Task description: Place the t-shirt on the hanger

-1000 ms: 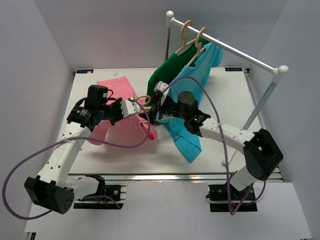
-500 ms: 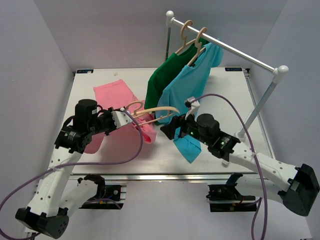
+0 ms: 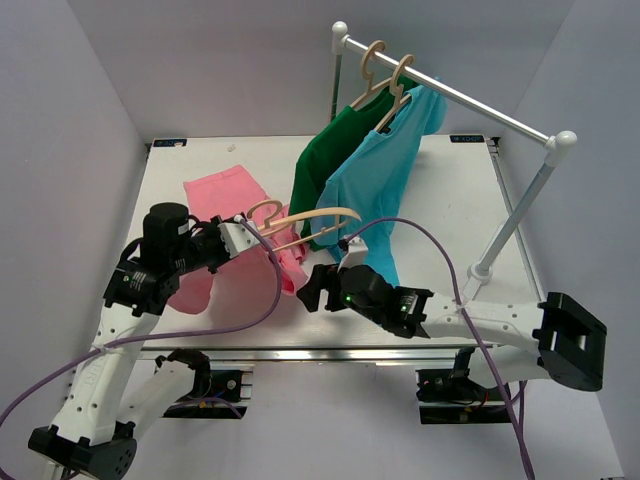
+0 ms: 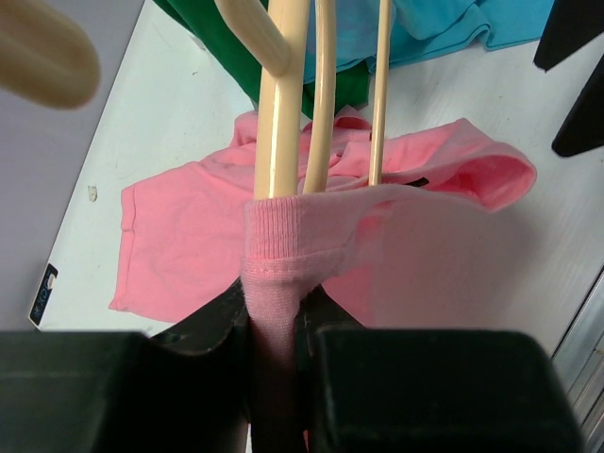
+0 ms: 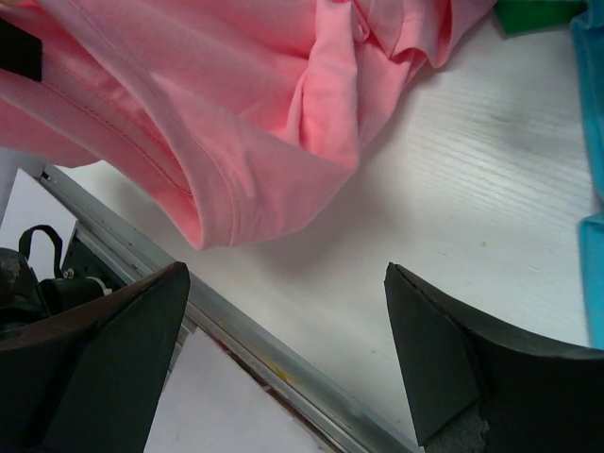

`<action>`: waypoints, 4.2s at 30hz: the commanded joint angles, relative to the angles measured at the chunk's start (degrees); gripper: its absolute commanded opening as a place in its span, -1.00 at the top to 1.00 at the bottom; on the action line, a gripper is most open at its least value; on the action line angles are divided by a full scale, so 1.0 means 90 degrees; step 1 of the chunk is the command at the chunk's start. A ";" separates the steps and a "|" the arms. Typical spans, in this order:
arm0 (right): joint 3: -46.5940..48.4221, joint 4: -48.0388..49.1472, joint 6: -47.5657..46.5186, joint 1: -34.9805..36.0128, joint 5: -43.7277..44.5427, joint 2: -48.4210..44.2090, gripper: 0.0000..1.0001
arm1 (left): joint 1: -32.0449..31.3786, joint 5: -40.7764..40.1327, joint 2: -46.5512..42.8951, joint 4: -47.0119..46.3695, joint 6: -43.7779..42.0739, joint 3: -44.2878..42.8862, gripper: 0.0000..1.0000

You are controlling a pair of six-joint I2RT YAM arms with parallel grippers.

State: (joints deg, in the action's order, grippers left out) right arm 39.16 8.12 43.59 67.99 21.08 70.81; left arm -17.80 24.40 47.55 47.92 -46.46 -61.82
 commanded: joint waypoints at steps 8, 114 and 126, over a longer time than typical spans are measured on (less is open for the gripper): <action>0.0639 0.0621 0.0517 0.0415 0.0958 0.0589 -0.78 | 0.0005 0.0237 -0.0215 -0.0149 0.0103 -0.0025 1.00; 0.4937 -0.3186 -0.4628 -0.1714 -0.3398 0.2319 -0.27 | 0.0005 0.0628 0.0078 -0.0061 -0.1000 0.1039 1.00; 0.4292 -0.3675 -0.5771 -0.1714 -0.3574 0.0757 -0.79 | 0.0005 0.1165 0.0341 -0.0012 -0.1107 0.1117 1.00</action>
State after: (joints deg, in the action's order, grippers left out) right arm 78.06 -24.21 -4.67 52.10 -10.13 81.41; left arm -17.85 30.70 50.15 48.84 -56.27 -50.72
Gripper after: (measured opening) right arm 0.893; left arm 0.249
